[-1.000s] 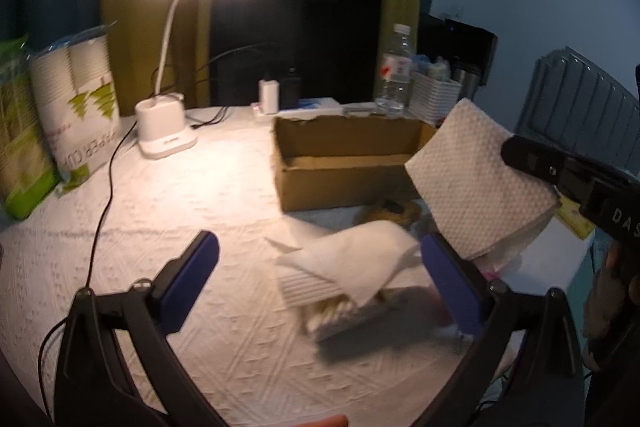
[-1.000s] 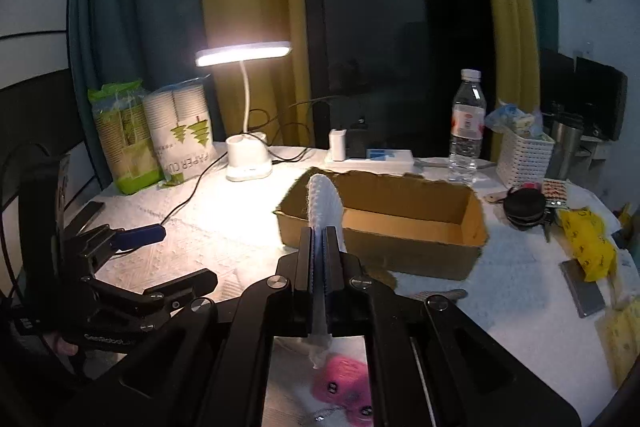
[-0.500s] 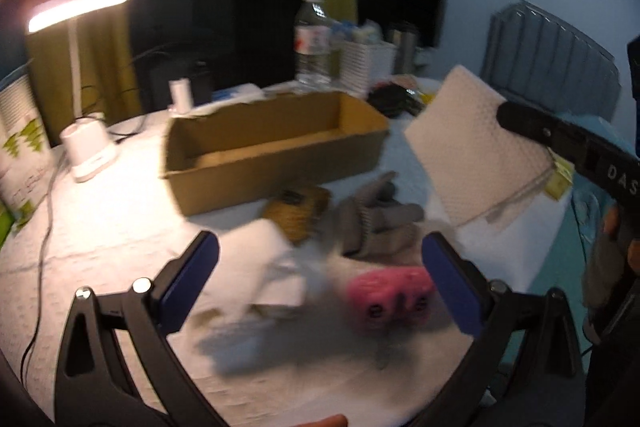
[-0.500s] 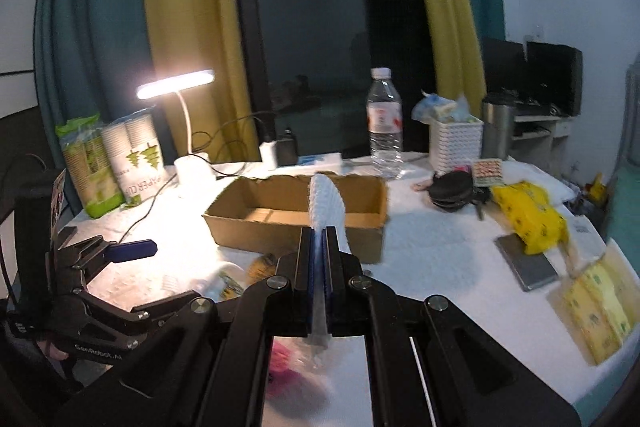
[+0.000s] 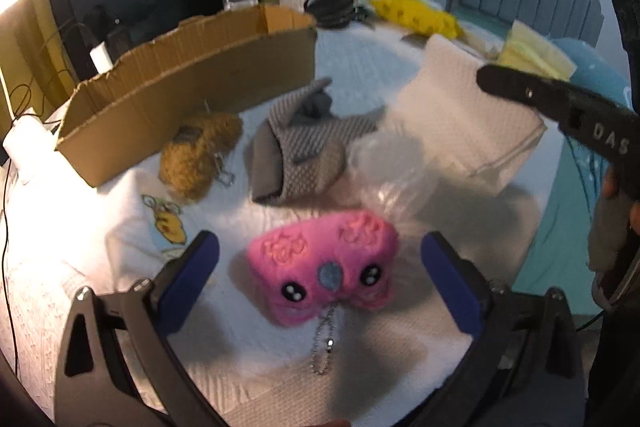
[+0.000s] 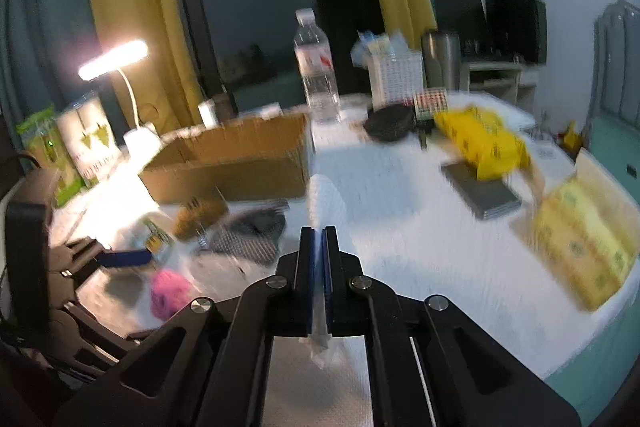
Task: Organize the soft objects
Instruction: 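Grasp the pink plush keychain with the left gripper while the right gripper holds the towel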
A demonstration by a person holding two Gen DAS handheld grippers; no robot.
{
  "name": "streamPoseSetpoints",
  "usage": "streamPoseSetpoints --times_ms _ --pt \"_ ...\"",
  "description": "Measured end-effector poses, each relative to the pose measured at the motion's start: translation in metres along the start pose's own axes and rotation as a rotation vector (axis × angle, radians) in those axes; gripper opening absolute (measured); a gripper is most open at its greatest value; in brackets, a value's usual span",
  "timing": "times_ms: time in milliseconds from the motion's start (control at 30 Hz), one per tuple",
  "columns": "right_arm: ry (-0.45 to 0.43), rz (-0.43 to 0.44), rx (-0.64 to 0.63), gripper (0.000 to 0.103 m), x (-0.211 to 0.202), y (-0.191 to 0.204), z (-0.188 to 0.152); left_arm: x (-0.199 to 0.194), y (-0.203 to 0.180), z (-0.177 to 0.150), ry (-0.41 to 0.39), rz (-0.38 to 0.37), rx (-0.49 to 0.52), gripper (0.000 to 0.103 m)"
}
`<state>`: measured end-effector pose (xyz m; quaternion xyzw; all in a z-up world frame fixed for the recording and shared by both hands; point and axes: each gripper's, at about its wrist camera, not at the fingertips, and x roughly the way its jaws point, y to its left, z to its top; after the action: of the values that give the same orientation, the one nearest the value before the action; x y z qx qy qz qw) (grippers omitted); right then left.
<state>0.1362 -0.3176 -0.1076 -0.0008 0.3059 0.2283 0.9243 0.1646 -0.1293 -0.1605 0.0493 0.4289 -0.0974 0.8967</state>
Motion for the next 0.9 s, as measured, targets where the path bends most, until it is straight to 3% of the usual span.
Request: streamPoseSetpoints --times_ms 67,200,233,267,333,400,433,567,667,700,767,800,900 --pt "0.041 0.004 0.007 0.005 0.011 -0.002 -0.007 0.005 0.000 -0.001 0.013 0.006 0.002 0.100" --pt "0.098 -0.024 -0.012 0.005 0.028 -0.001 -0.014 0.016 0.002 -0.003 0.059 -0.021 -0.005 0.073" --pt "0.107 -0.027 -0.013 0.009 0.031 -0.001 -0.014 0.017 0.002 -0.004 0.061 -0.033 -0.008 0.072" --pt "0.115 -0.028 -0.013 0.014 0.033 -0.001 -0.015 0.017 0.002 -0.004 0.057 -0.033 -0.007 0.071" --pt "0.110 -0.049 -0.016 0.047 0.032 -0.001 -0.014 0.016 0.002 -0.005 0.054 -0.036 -0.002 0.069" --pt "0.109 -0.060 -0.019 0.058 0.033 -0.001 -0.013 0.013 0.003 -0.006 0.047 -0.042 -0.007 0.067" --pt "0.124 -0.059 -0.022 0.059 0.035 -0.001 -0.013 0.012 0.005 -0.005 0.044 -0.042 -0.008 0.067" --pt "0.180 -0.110 -0.052 0.059 0.053 0.005 -0.021 0.000 0.009 -0.003 0.009 -0.046 -0.005 0.066" --pt "0.176 -0.167 -0.118 0.059 0.057 0.016 -0.024 -0.011 0.014 -0.003 -0.020 -0.052 -0.011 0.066" --pt "0.177 -0.170 -0.121 0.055 0.058 0.016 -0.024 -0.016 0.016 -0.003 -0.033 -0.055 -0.015 0.066" --pt "0.182 -0.169 -0.109 0.030 0.058 0.015 -0.021 -0.023 0.020 -0.003 -0.051 -0.058 -0.021 0.066" --pt "0.184 -0.168 -0.101 0.012 0.057 0.013 -0.018 -0.028 0.022 -0.002 -0.063 -0.059 -0.024 0.066" --pt "0.160 -0.163 -0.095 0.010 0.049 0.015 -0.010 -0.043 0.030 0.000 -0.104 -0.061 -0.032 0.066"
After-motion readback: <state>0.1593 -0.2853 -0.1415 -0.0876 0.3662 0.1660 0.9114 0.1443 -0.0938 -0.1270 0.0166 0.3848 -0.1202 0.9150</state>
